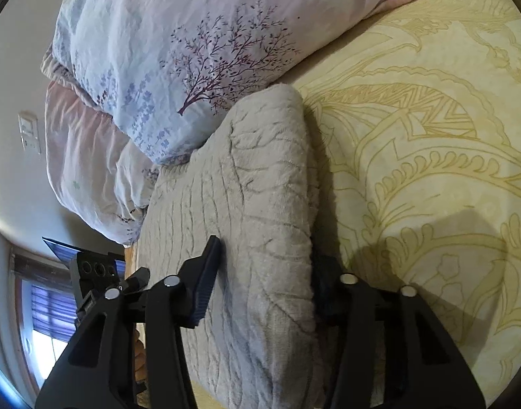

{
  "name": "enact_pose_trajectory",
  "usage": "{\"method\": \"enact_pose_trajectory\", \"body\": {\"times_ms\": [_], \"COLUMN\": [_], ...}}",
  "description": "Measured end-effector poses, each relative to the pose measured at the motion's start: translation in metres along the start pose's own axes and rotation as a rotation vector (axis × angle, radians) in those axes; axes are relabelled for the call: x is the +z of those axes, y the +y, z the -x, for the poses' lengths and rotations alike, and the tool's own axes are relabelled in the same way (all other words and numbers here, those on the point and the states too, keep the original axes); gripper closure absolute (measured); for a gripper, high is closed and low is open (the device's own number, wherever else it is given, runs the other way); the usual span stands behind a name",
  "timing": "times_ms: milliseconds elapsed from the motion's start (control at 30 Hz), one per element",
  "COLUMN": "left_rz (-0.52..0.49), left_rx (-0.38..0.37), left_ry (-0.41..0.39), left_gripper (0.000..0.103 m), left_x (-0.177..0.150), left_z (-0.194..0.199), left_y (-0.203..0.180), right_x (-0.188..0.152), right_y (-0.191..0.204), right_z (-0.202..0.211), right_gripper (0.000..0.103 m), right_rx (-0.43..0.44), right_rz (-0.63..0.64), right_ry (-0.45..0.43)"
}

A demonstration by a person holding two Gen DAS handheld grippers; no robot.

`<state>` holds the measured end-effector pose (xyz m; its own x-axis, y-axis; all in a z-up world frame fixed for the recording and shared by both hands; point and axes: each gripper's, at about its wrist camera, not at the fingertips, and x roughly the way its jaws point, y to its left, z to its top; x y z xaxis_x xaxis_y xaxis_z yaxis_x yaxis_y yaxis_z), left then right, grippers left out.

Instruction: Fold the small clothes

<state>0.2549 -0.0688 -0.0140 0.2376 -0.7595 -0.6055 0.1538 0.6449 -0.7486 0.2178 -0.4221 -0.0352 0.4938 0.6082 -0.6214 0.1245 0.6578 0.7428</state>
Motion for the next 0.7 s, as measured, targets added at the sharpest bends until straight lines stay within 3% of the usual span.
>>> {"method": "enact_pose_trajectory", "body": {"times_ms": [133,233,500,700], "left_rz": [-0.032,-0.042,-0.115,-0.081], "left_rx": [-0.007,-0.021,0.006,0.078], "left_ry": [-0.015,-0.025,-0.089,-0.193], "left_gripper": [0.058,0.063,0.064,0.064], "left_x": [-0.001,-0.001,-0.007,-0.005], "left_z": [0.004,0.012,0.071,0.134], "left_y": [-0.005,-0.008,-0.008,0.028], "right_x": [-0.003,-0.007,-0.026,-0.048], "right_y": [0.004,0.013,0.082,0.133], "right_z": [0.003,0.007,-0.006,-0.05], "right_gripper": [0.069,0.071,0.074,0.074], "right_rx": [0.024,0.038,0.048,0.043], "right_rz": [0.016,0.033,0.206,0.363], "right_ry": [-0.011,-0.032,-0.046,-0.059]}}
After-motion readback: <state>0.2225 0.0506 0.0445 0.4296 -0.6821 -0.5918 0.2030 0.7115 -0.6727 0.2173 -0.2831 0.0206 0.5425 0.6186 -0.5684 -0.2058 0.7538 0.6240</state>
